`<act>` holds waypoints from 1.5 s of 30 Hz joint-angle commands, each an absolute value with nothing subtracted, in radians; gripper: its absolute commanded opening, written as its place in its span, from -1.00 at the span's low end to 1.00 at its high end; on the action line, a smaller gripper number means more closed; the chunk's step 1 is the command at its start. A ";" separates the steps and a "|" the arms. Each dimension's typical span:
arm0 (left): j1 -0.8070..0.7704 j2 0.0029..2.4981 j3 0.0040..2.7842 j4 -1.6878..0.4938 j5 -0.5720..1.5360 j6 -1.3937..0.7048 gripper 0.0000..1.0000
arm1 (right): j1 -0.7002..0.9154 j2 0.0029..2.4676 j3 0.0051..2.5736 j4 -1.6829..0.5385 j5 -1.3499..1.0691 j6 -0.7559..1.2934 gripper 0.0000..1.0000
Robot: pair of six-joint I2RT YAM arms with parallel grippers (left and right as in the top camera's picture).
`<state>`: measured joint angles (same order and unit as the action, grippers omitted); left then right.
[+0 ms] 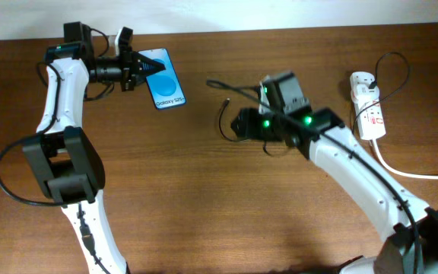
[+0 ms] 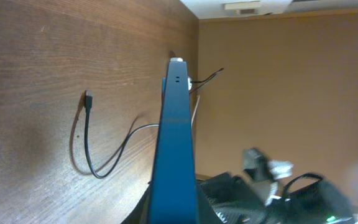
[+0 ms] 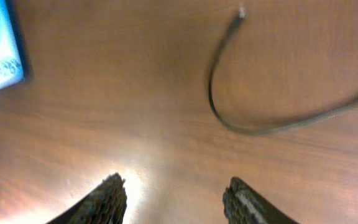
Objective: Plug charger to phone and switch on socket
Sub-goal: 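Release the phone from the right gripper and grasp the cable plug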
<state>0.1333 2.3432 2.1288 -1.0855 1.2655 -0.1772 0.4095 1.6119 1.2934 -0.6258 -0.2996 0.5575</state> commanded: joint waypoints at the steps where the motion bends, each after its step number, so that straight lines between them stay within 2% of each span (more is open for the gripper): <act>1: 0.161 2.309 2.136 -1.088 1.377 -0.125 -1.00 | 0.371 1.758 1.524 -0.729 -0.305 0.505 0.01; 4: 0.163 2.309 2.136 -1.111 1.377 -0.125 -1.00 | 0.360 1.961 1.811 -0.836 -0.312 0.506 -0.03; 7: 0.162 2.309 2.136 -1.122 1.376 -0.126 -1.00 | 0.337 2.115 1.959 -0.826 -0.390 0.575 -0.17; 14: 0.162 2.309 2.136 -1.143 1.372 -0.125 -1.00 | 0.327 2.314 1.966 -0.760 -0.411 0.691 -0.27; 21: 0.162 2.309 2.136 -1.143 1.373 -0.126 -1.00 | 0.328 2.405 1.964 -0.736 -0.408 0.746 -0.37; 31: 0.162 2.309 2.136 -1.142 1.373 -0.126 -1.00 | 0.366 2.460 1.962 -0.710 -0.373 0.754 -0.41; 37: 0.162 2.309 2.136 -1.142 1.373 -0.126 -1.00 | 0.366 2.510 1.962 -0.718 -0.356 0.768 -0.52; 39: 0.162 2.309 2.136 -1.142 1.373 -0.126 -1.00 | 0.365 2.510 1.962 -0.717 -0.343 0.768 -0.68; 40: 0.162 2.309 2.136 -1.142 1.373 -0.126 -1.00 | 0.364 2.511 1.962 -0.717 -0.343 0.757 -0.87; 41: 0.162 2.309 2.136 -1.142 1.373 -0.126 -1.00 | 0.360 2.510 1.962 -0.717 -0.347 0.708 -0.92; 43: 0.162 2.309 2.136 -1.143 1.373 -0.126 -1.00 | 0.342 2.500 1.966 -0.706 -0.397 0.555 -0.91; 45: 0.162 2.309 2.136 -1.143 1.373 -0.126 -1.00 | 0.297 2.449 1.966 -0.702 -0.563 0.364 -0.91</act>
